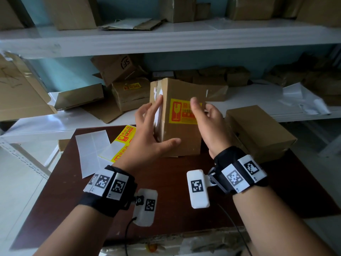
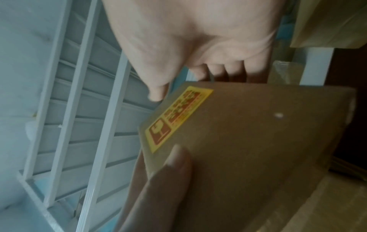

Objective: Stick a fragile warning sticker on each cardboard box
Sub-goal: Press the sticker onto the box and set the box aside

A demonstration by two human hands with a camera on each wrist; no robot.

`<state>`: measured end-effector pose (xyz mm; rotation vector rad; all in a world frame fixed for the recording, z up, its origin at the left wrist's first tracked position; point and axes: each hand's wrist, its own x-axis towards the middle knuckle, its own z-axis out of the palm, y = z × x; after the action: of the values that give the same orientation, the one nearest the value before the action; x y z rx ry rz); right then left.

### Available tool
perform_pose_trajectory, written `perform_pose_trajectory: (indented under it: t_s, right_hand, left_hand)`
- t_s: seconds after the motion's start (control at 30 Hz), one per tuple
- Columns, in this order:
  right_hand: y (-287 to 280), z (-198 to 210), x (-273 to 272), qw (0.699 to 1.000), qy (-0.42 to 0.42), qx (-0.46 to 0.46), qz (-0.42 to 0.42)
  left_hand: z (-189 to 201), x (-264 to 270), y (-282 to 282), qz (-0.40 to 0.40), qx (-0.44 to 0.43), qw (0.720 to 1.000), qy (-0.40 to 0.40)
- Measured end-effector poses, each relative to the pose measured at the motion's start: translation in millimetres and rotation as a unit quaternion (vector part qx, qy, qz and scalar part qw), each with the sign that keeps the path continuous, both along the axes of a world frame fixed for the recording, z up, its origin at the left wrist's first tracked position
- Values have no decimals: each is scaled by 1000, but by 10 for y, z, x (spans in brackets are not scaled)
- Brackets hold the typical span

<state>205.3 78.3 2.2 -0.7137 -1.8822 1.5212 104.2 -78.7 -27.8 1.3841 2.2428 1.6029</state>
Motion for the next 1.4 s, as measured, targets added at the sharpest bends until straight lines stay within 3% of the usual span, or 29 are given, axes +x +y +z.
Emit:
perform_pose_trajectory:
  t_s: [0.27,0.4,0.6,0.73,0.93,1.03,1.4]
  right_hand:
    - [-35,-12,-26,999,12,-35,-16]
    - [85,-51,-6,998,-24,10,-58]
    - [241,-108,18,997,16,6,-78]
    - [248,-128,35,997,20,-2,-72]
    - [1,-84,-24,997,-41,53,-33]
    - [-97,-68,-40,999,-14,39,-8]
    - [-23,-37,9,999,-20,27,-31]
  left_hand:
    - [-75,179,122,36,-43,996,75]
    - [-87,125,88,7,-21,999,32]
    - [-54,50,20,-31,15,998,-47]
    - [-31,30,-10,-24,3,998,-53]
    - [-67,81,53,1,-2,1000,15]
    - [-89,134,77,24,-14,997,66]
    - [-78,138,47,15,-39,995,89]
